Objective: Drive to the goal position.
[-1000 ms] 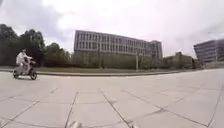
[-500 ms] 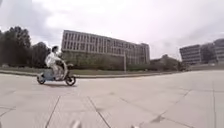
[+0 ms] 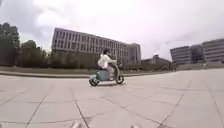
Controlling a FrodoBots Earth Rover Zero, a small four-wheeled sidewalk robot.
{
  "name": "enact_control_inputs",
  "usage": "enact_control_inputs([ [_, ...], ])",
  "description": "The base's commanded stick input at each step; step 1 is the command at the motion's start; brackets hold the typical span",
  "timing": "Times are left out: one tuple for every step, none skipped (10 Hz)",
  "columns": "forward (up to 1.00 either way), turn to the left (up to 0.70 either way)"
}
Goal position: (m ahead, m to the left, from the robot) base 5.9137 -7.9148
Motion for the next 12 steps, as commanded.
enact_control_inputs([
  [0.70, -0.27],
  [0.70, -0.31],
  [0.70, -0.31],
  [0.70, -0.31],
  [0.70, -0.31],
  [0.70, -0.31],
  [0.70, -0.31],
  [0.70, -0.27],
  [0.70, -0.17],
  [0.70, -0.08],
  [0.70, -0.06],
  [0.70, -0.06],
])
